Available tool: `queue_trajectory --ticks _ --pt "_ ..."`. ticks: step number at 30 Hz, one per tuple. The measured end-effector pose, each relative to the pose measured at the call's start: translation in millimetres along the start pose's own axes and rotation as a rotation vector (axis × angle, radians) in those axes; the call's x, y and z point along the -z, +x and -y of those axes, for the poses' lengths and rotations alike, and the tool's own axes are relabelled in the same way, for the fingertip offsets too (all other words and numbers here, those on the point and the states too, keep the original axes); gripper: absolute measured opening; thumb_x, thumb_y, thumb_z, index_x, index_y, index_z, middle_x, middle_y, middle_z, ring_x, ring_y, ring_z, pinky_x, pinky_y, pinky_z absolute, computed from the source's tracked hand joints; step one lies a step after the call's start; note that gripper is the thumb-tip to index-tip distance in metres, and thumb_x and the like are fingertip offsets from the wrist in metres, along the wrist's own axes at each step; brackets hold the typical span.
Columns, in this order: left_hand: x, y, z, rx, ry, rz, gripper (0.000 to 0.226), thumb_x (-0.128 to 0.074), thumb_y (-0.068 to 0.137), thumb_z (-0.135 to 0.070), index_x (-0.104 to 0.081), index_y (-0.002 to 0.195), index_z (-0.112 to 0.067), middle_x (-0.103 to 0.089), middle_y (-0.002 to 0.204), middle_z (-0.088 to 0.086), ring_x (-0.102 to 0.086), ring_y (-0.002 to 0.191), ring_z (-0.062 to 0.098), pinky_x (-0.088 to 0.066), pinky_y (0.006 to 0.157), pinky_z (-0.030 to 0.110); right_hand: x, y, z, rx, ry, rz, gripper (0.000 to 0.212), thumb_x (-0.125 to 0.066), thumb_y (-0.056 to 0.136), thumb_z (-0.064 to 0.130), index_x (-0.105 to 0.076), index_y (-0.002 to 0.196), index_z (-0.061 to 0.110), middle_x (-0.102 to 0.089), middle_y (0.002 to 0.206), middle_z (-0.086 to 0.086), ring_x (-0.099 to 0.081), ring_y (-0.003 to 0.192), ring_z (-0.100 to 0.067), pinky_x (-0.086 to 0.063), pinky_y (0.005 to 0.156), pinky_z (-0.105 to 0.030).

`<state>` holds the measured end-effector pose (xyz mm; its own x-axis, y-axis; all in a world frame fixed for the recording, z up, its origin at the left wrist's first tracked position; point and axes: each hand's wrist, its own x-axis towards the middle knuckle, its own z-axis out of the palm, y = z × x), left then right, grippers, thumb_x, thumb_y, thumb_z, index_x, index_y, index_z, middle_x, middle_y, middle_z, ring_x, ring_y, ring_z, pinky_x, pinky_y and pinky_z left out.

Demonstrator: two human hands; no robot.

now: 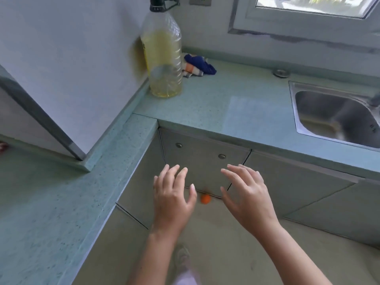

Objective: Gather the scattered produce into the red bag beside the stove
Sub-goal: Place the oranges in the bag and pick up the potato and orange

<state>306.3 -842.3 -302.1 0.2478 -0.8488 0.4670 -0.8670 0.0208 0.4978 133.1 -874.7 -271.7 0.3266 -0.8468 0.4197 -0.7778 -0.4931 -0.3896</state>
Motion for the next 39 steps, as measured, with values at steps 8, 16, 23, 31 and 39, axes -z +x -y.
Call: queue_trajectory --ticks 8,16,23,31,39 --pt "-24 55 46 0.118 0.064 -0.046 0.042 -0.046 0.083 -0.03 -0.062 0.112 -0.004 -0.06 0.116 0.016 -0.041 0.118 0.028 -0.043 0.09 0.058 -56 97 1 0.15 0.082 0.102 0.036 -0.047 0.081 0.034 -0.058 0.11 0.016 -0.063 0.114 -0.006 -0.055 0.109 -0.032 -0.044 0.087 -0.056" --pt "-64 46 55 0.291 0.177 -0.07 0.039 -0.047 0.082 -0.029 -0.058 0.113 -0.009 -0.059 0.118 0.015 -0.042 0.118 0.029 -0.043 0.091 0.056 -104 116 -45 0.239 0.164 0.271 0.036 -0.048 0.079 0.037 -0.057 0.11 0.02 -0.063 0.113 -0.002 -0.049 0.112 -0.023 -0.044 0.089 -0.053" --pt "-145 13 77 0.407 0.255 -0.061 0.036 -0.045 0.082 -0.028 -0.05 0.116 -0.014 -0.058 0.12 0.014 -0.044 0.119 0.029 -0.041 0.095 0.05 -190 99 -104 0.359 0.257 0.456 0.035 -0.049 0.08 0.036 -0.057 0.11 0.02 -0.062 0.113 0.002 -0.051 0.111 -0.023 -0.046 0.088 -0.05" --pt "-271 -62 143 0.551 0.186 0.003 0.038 -0.046 0.082 -0.031 -0.055 0.114 -0.011 -0.054 0.121 0.011 -0.044 0.114 0.026 -0.045 0.093 0.044 -328 49 -194 0.365 0.282 0.544 0.033 -0.052 0.08 0.037 -0.055 0.108 0.02 -0.062 0.11 -0.003 -0.057 0.101 -0.027 -0.045 0.085 -0.046" --pt "-386 -104 239 0.456 0.18 -0.048 0.036 -0.046 0.085 -0.027 -0.048 0.118 -0.013 -0.054 0.125 0.013 -0.04 0.124 0.026 -0.039 0.099 0.04 -471 7 -261 0.414 0.293 0.539 0.033 -0.045 0.086 0.042 -0.052 0.111 0.022 -0.063 0.114 -0.004 -0.048 0.111 -0.022 -0.035 0.091 -0.04"
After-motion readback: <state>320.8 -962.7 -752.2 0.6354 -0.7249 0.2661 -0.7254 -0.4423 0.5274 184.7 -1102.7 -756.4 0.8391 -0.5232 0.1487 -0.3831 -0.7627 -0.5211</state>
